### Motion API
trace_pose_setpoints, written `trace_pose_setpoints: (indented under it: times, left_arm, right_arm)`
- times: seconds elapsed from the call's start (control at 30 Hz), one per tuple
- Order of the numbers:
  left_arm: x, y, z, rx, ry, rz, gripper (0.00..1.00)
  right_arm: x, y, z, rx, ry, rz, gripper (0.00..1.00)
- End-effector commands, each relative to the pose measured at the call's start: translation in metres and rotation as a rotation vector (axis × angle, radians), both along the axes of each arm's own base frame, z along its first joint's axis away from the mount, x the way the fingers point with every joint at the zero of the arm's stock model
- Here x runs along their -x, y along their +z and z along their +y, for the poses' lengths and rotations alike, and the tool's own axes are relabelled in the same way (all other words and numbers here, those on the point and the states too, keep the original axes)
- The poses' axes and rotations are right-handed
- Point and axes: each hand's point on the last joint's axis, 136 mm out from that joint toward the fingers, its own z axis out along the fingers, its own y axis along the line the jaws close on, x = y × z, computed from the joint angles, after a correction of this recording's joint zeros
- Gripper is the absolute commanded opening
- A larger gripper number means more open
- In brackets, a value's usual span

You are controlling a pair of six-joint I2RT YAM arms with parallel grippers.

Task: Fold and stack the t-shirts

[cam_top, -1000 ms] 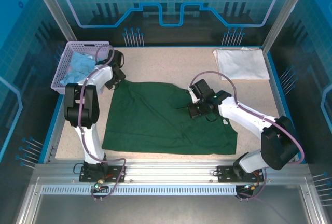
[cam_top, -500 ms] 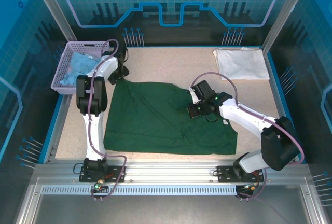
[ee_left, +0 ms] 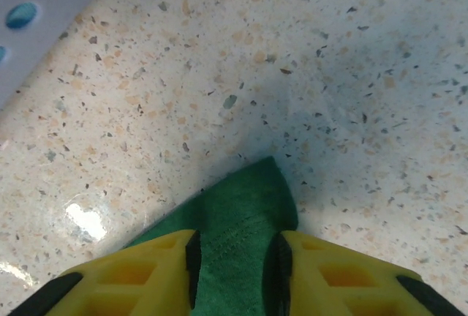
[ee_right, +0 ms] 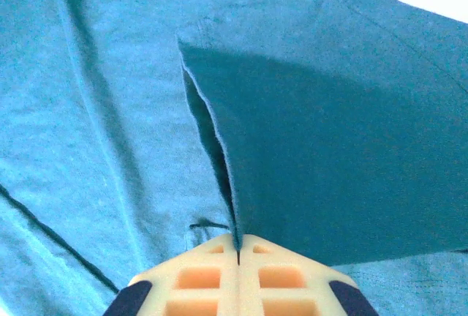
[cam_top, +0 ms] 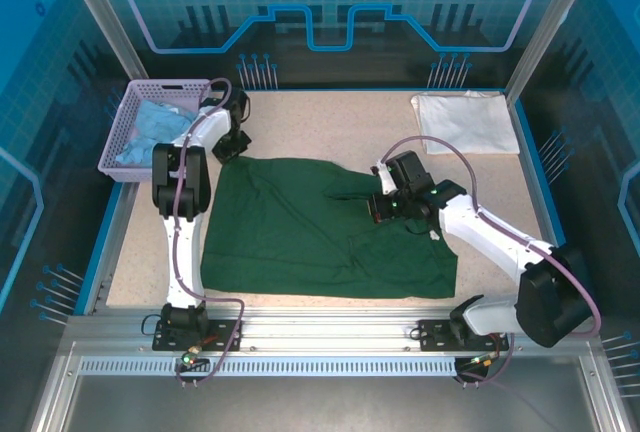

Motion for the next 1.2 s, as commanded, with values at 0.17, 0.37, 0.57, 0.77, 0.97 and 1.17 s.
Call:
trace_pose_setpoints:
  times: [0.17, 0.37, 0.57, 0.77, 0.97, 1.17]
  left_arm:
    - [-0.008, -0.004, -0.006, 0.017, -0.014, 0.006, 0.31]
    - [-0.013, 0.001, -0.008, 0.028, -0.021, -0.013, 0.08]
    - [-0.022, 0.032, -0.009, 0.025, -0.047, -0.099, 0.0]
    - [-0.032, 0.085, -0.014, -0.015, -0.1, -0.247, 0.0]
    - [-0.039, 0.105, -0.016, -0.046, -0.175, -0.305, 0.0]
    - [-0.034, 0.106, -0.01, -0.088, -0.201, -0.3, 0.0]
  right_arm:
    - [0.001, 0.011, -0.001, -0.055, -0.016, -0.005, 0.0]
    - [-0.001, 0.016, -0.003, -0.063, -0.03, -0.01, 0.0]
    - [-0.021, 0.029, -0.022, -0.085, -0.146, -0.009, 0.0]
    - [-0.079, 0.062, -0.054, -0.124, -0.308, -0.026, 0.0]
    - [-0.156, 0.097, -0.098, -0.181, -0.453, -0.066, 0.0]
    - [-0.214, 0.112, -0.129, -0.246, -0.511, -0.083, 0.0]
